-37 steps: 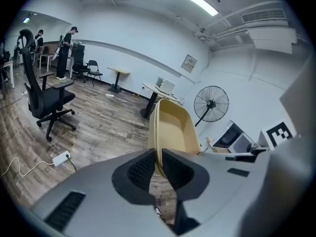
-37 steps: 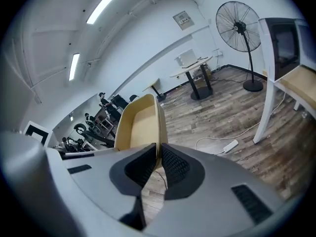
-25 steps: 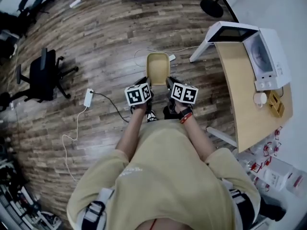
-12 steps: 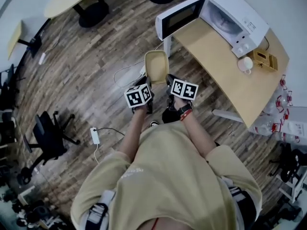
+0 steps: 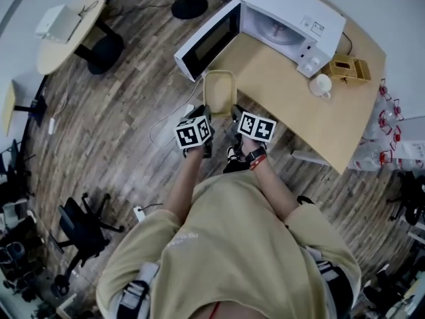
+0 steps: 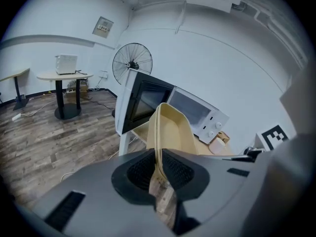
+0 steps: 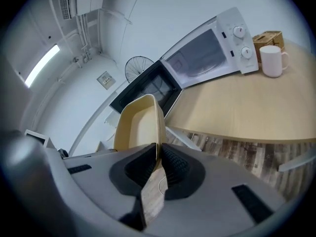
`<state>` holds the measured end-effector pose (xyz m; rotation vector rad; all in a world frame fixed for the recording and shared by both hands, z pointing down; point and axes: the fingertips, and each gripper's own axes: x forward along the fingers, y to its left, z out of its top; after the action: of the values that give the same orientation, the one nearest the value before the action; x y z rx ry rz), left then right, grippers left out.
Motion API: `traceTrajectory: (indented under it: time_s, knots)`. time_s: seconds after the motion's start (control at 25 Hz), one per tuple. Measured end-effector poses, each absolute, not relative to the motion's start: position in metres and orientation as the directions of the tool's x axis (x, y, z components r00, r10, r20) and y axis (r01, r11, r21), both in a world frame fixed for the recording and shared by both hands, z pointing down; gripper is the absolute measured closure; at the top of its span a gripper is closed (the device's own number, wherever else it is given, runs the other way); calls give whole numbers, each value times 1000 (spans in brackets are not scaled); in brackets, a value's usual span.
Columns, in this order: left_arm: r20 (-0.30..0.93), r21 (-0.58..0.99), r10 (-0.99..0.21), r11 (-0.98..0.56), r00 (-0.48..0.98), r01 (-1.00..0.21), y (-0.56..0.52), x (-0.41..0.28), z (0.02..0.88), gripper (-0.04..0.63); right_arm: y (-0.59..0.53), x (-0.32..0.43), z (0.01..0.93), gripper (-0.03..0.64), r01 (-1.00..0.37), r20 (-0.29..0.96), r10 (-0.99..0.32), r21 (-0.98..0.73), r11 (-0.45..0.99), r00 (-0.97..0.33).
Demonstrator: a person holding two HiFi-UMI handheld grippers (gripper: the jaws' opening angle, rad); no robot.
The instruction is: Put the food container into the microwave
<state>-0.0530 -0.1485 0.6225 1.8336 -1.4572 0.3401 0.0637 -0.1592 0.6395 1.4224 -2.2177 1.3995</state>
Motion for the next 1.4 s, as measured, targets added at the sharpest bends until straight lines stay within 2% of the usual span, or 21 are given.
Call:
traceTrajectory:
  time_s: [0.48,0.72,1.04,1.4]
  knots:
    - [652,376,-615,-245,443,-894,-217,44,630,534,-201,159,653,565,-767,582,-716,-634,-102,-386]
    - [647,385,-549,-364,529,-848,-248,70,638,534,-214,181,658,561,-761,594,-749,-620,-193,-294]
    - [622,416,-415,-543,663,-730,-287,108,636,534,-230,210,651,561,-720,595,-796,-601,-347,-113]
    - [590,452,-338,-614,733,-647,-314,109,627,534,-247,205,640,561,-700,597,-802,-566,-436,16]
